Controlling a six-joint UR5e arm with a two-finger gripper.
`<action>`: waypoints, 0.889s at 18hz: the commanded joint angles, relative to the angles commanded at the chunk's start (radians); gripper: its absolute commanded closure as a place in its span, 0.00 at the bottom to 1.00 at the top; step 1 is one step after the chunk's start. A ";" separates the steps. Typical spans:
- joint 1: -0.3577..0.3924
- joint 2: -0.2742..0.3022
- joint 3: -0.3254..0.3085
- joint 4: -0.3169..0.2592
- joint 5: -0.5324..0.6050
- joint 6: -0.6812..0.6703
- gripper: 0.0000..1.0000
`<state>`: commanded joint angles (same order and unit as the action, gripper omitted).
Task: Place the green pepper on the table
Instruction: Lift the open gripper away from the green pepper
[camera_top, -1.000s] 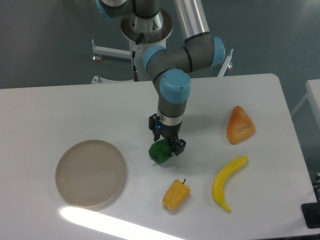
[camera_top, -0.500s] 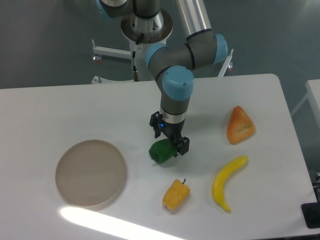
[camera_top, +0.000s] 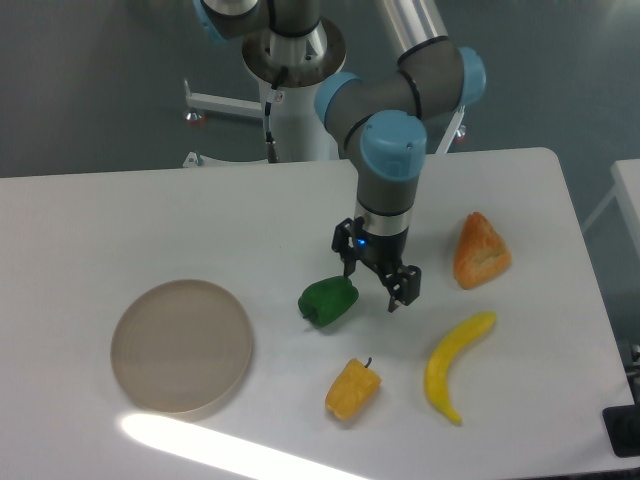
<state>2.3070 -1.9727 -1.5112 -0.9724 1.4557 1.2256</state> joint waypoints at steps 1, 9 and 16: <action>0.005 -0.009 0.023 -0.017 0.002 0.000 0.00; 0.008 -0.075 0.152 -0.028 -0.002 0.002 0.00; 0.035 -0.103 0.175 -0.019 -0.002 0.000 0.00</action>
<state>2.3424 -2.0755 -1.3361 -0.9910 1.4542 1.2257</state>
